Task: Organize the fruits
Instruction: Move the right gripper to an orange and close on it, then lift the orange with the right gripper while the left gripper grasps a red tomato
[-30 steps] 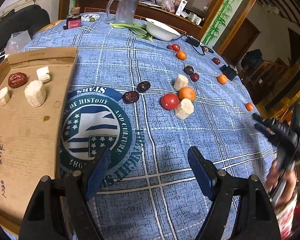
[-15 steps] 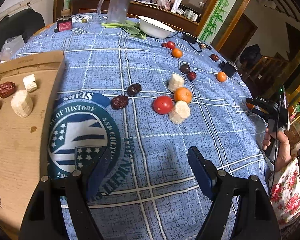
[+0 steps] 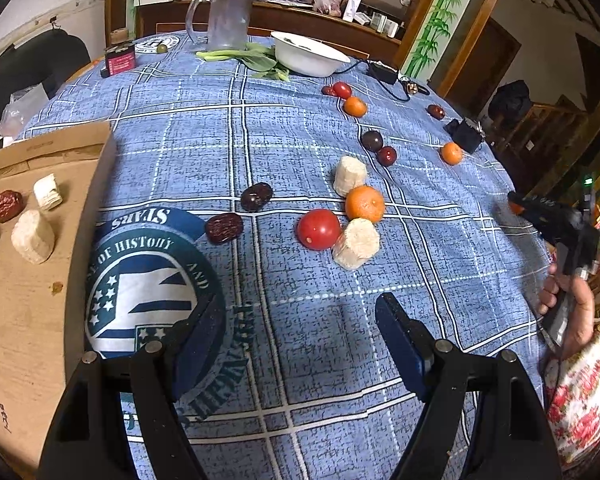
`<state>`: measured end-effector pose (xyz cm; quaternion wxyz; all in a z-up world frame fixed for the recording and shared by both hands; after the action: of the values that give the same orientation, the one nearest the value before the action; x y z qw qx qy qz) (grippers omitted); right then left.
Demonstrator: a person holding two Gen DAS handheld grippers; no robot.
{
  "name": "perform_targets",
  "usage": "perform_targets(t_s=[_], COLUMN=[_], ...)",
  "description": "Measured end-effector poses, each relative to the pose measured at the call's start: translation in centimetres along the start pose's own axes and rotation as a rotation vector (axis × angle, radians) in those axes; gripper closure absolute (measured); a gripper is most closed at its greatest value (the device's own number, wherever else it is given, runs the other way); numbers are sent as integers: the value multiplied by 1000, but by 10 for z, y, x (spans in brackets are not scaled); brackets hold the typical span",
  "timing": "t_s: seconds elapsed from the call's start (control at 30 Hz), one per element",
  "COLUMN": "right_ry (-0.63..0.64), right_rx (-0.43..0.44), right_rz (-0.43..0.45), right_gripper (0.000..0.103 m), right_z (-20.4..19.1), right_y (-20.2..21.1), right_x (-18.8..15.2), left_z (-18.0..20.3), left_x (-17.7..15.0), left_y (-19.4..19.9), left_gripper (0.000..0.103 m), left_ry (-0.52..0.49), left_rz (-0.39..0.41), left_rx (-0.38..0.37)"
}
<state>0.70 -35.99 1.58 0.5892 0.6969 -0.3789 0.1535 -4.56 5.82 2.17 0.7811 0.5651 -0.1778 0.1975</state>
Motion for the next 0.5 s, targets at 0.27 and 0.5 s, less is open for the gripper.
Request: perform_targets(t_s=[0.27,0.5], right_ry=[52,103], right_rx=[260,288], right_rz=[-21,-61], right_gripper=[68,68], right_z=[-64,-85], right_y=[25,12], right_x=[-34,-49], left_z=[9,15], left_x=[10,31], left_y=[-12,-25], left_gripper=[25,49], left_ry=[-32,-38], left_rz=[21,26], left_rx=[9,-19])
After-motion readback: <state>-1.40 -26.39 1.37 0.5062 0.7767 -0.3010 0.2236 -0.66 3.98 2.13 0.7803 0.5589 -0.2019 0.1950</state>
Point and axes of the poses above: each gripper's, at about its wrist camera, not at the fingertips, and y roughly against the way its jaws point, z to its right, x to its top, the point moved 2 cm from there along -y, roughly the way its jaws point, and after that the axes turned 8 degrees about y, right-handed, at the moved point
